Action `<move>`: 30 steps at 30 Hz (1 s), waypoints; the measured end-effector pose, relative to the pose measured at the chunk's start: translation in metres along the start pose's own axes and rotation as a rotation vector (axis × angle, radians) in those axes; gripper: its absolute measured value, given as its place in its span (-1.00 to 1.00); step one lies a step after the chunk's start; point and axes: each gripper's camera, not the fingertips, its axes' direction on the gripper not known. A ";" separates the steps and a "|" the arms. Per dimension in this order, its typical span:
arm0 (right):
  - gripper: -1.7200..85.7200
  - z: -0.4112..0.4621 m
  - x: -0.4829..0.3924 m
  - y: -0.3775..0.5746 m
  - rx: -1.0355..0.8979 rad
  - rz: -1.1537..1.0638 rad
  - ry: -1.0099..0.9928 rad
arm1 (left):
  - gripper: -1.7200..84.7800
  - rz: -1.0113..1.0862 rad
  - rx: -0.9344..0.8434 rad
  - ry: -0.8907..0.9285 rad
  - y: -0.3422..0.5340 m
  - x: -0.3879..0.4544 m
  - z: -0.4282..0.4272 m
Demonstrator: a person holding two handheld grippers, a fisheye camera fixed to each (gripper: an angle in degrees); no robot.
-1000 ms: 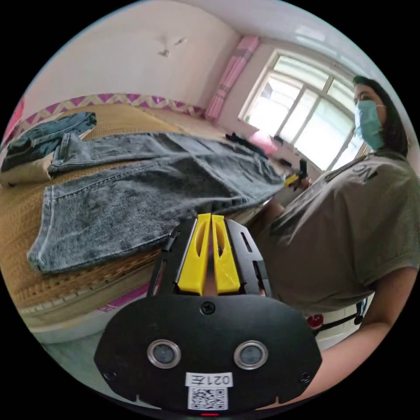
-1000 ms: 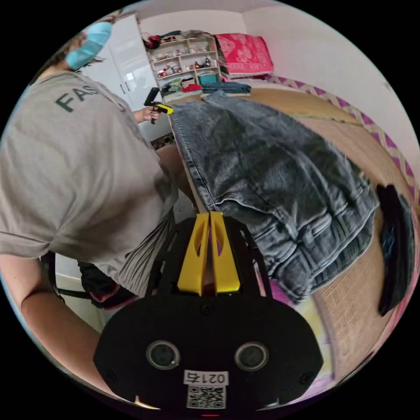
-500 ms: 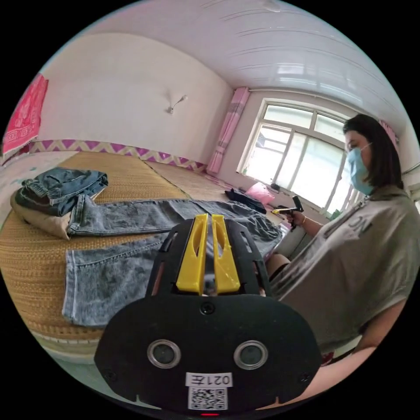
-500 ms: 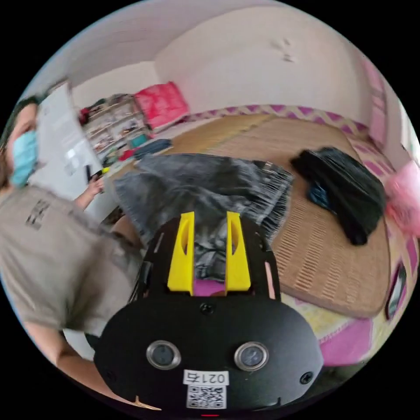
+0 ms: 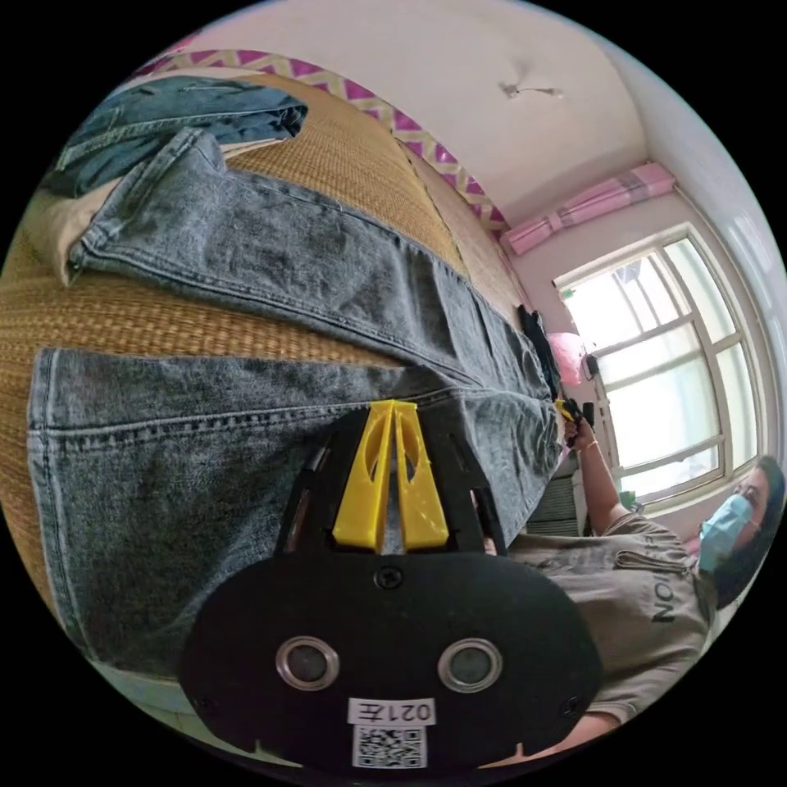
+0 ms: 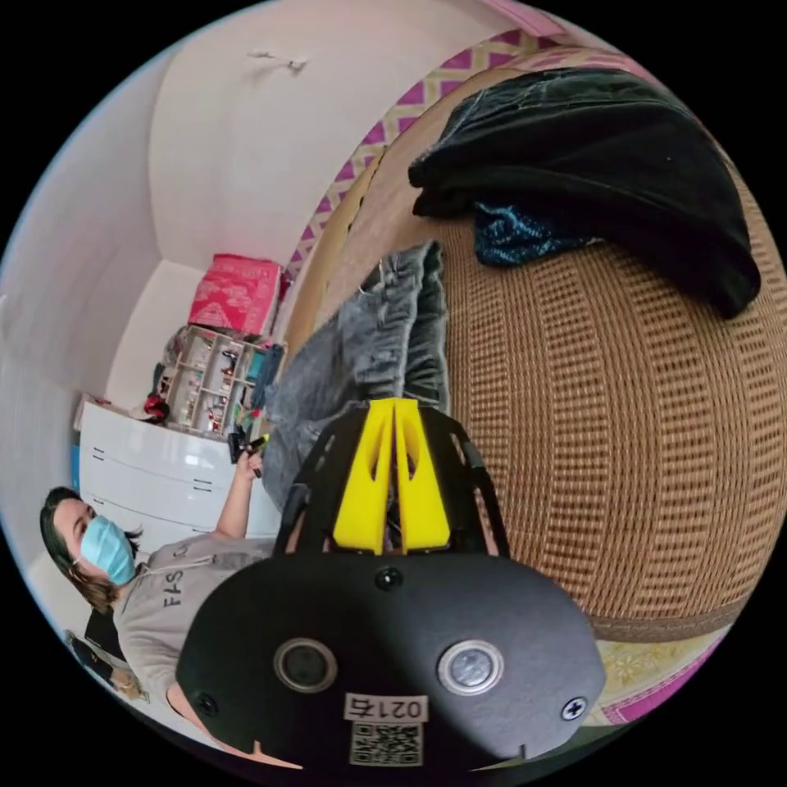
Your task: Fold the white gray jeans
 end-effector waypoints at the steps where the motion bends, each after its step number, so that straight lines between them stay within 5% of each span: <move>1: -0.96 -0.012 0.000 -0.007 0.037 -0.004 0.049 | -0.98 -0.016 0.001 0.023 -0.007 0.001 0.007; 4: -0.97 -0.037 0.004 -0.030 0.054 -0.008 0.244 | -0.98 -0.053 -0.008 0.096 -0.023 0.007 0.030; 8: -0.92 -0.031 0.005 -0.040 -0.102 -0.086 0.119 | -0.98 0.000 0.076 0.094 -0.028 0.025 0.018; 10: -0.67 -0.009 0.008 -0.032 -0.207 -0.079 0.145 | -0.98 0.079 0.243 0.167 -0.026 0.037 -0.009; 13: -0.57 0.003 0.025 -0.021 -0.158 -0.018 0.155 | -0.98 0.116 0.275 0.084 -0.041 0.049 -0.018; 16: -0.58 0.016 0.038 -0.020 -0.148 0.012 -0.006 | -0.98 0.082 0.067 -0.014 -0.063 0.042 0.016; 18: -0.61 0.023 0.034 -0.018 -0.146 0.009 0.075 | -0.98 0.039 -0.010 -0.065 -0.061 0.026 0.032; 21: -0.67 0.021 0.036 -0.015 -0.151 0.011 0.095 | -0.98 -0.064 0.073 0.026 -0.045 0.002 0.017; 30: -0.73 -0.001 0.067 0.001 -0.191 0.043 -0.049 | -0.98 -0.067 0.111 -0.148 -0.025 0.000 -0.022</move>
